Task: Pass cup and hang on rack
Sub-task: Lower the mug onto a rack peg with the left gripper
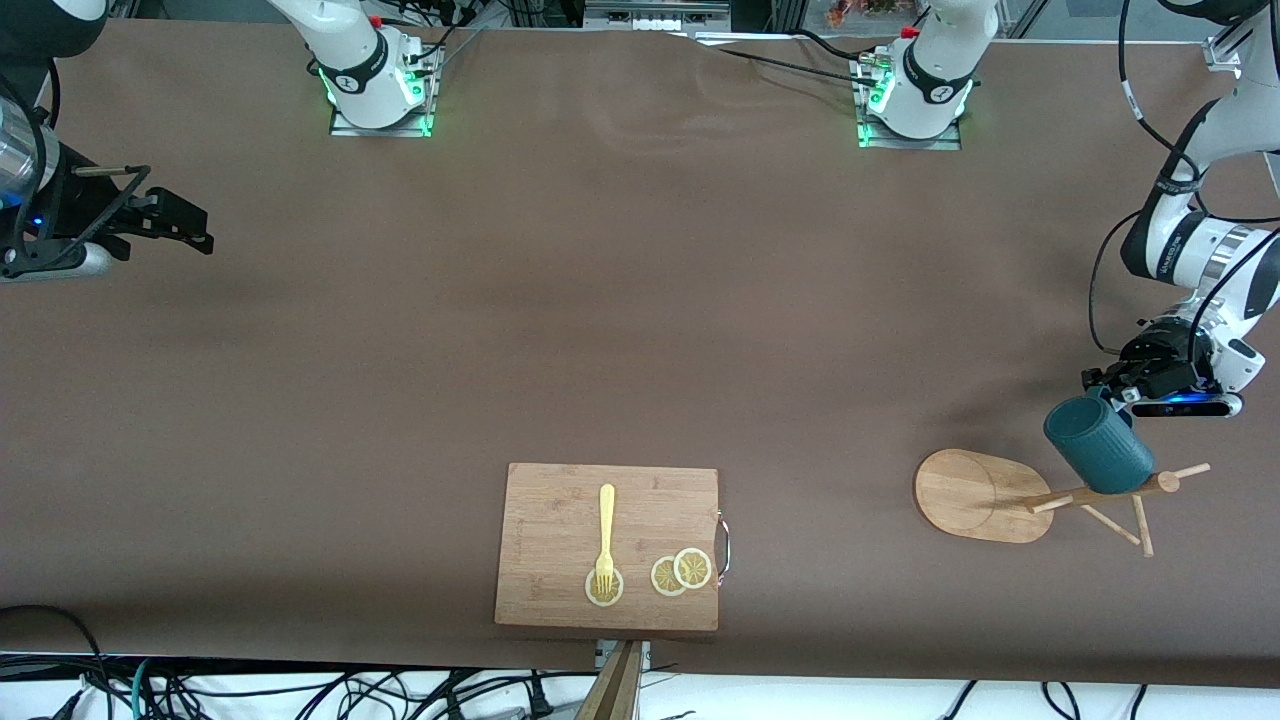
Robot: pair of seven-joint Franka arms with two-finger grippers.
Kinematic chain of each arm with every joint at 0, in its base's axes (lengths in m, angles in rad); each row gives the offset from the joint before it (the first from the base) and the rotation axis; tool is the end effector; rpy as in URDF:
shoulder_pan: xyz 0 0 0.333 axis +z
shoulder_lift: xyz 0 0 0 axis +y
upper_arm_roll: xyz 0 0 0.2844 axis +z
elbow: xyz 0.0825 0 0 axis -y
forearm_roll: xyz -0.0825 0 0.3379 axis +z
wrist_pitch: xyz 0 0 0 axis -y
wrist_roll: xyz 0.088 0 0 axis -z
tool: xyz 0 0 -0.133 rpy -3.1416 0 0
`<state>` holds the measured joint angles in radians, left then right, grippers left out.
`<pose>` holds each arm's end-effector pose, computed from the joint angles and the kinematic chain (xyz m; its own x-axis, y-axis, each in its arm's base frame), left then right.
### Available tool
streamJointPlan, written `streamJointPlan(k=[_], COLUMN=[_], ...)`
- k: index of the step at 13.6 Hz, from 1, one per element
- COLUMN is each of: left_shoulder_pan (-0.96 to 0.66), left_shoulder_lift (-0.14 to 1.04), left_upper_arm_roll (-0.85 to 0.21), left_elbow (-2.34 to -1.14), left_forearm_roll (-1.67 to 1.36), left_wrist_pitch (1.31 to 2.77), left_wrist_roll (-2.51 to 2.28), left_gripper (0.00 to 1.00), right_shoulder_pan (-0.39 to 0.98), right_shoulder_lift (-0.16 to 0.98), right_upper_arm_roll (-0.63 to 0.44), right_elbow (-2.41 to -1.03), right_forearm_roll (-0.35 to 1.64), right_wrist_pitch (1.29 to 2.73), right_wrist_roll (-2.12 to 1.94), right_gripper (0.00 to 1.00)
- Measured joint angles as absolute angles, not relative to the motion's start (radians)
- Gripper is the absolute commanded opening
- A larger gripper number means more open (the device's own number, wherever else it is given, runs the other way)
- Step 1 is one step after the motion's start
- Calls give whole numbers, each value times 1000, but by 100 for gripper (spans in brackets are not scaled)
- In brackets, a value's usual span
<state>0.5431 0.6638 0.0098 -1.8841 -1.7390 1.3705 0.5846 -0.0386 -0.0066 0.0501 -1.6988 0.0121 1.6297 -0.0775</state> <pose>0.5460 0.1650 0.2357 0.8296 0.4286 -0.3579 0.1830 0.3969 0.8994 0.5055 0.0074 0.5207 0.9942 0.0881 -0.0614 0.0873 -0.9960 -0.0165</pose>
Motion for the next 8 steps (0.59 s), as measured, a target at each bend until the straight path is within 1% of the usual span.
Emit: streamJointPlan(k=[3,4,8], left_shoulder_pan=[543,543,544], left_shoulder_lift=[674,677,701], left_upper_arm_roll=[13,13,20], left_elbow=[-1849,-1845,-1842], left_forearm_roll=[-1708,-1703,-1701], left_wrist_pitch=[1387,1392,1403], left_wrist_roll=[587,591,623], left_gripper=[21,24,29], right_shoulder_pan=[-39,-39,-39], right_shoulder_lift=[-7,-7,-7], right_upper_arm_roll=[50,50,50], right_elbow=[-1699,-1699,-1699], right_forearm_roll=[12,12,12], right_wrist_pitch=[1630,1630,1630], right_wrist_roll=[-77,-77,-77], right_gripper=[100,100,100])
